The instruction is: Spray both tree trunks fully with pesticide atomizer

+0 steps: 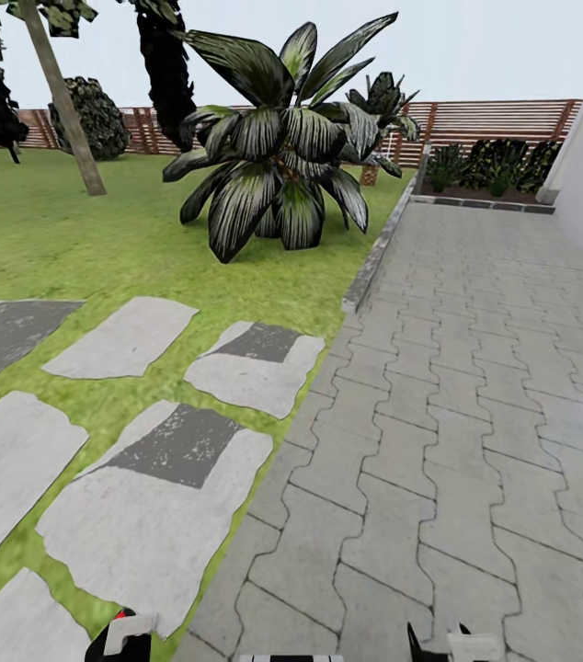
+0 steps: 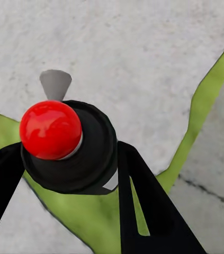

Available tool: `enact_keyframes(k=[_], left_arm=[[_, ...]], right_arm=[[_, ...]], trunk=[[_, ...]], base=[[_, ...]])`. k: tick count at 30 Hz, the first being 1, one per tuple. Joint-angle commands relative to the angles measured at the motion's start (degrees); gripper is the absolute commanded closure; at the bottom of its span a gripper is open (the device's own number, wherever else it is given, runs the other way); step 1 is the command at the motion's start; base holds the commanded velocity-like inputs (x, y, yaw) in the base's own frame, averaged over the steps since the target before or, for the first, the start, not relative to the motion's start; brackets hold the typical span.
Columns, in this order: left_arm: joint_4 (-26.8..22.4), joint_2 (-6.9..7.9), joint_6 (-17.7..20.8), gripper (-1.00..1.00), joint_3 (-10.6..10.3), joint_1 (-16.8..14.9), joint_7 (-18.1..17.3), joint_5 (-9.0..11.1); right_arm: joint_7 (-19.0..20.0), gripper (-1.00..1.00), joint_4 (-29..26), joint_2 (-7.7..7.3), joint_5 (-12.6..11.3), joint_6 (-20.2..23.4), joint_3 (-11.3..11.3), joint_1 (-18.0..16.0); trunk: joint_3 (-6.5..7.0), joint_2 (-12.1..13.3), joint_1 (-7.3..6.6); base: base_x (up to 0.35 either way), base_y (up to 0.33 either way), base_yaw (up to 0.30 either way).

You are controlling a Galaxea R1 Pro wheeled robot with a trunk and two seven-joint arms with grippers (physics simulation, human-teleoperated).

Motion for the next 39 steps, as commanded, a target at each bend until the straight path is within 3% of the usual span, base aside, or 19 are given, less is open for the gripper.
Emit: enact_keyframes(k=[1, 9, 16, 30, 39], left_arm=[[0.0, 0.00, 0.0, 1.00, 0.0, 0.0, 0.0, 0.0], [0.0, 0.00, 0.0, 1.00, 0.0, 0.0, 0.0, 0.1], [0.0, 0.00, 0.0, 1.00, 0.0, 0.0, 0.0, 0.1], [0.0, -0.43, 0.0, 1.00, -0.1, 0.0, -0.2, 0.0], [-0.1, -0.48, 0.0, 1.00, -0.1, 0.6, -0.2, 0.1]], right_arm=[[0.0, -1.00, 0.0, -0.03, 0.0, -0.2, 0.0, 0.0], [0.1, -1.00, 0.0, -0.15, 0.0, -6.5, 0.1, 0.0], [0.1, -1.00, 0.1, -0.14, 0.0, -7.1, 0.1, 0.0], [0.2, -1.00, 0.2, -0.14, 0.1, -7.2, 0.1, 0.0], [0.2, -1.00, 0.2, -0.14, 0.1, -7.1, 0.1, 0.0]], trunk=[[0.21, 0.4, -0.23], [1.69, 3.6, -1.98], [3.29, 6.4, -3.52], [4.53, 6.4, -3.52], [5.33, 6.4, -3.52]], base=[[0.000, 0.000, 0.000], [0.000, 0.000, 0.000], [0.000, 0.000, 0.000], [0.009, 0.000, 0.000], [0.232, 0.120, 0.000]])
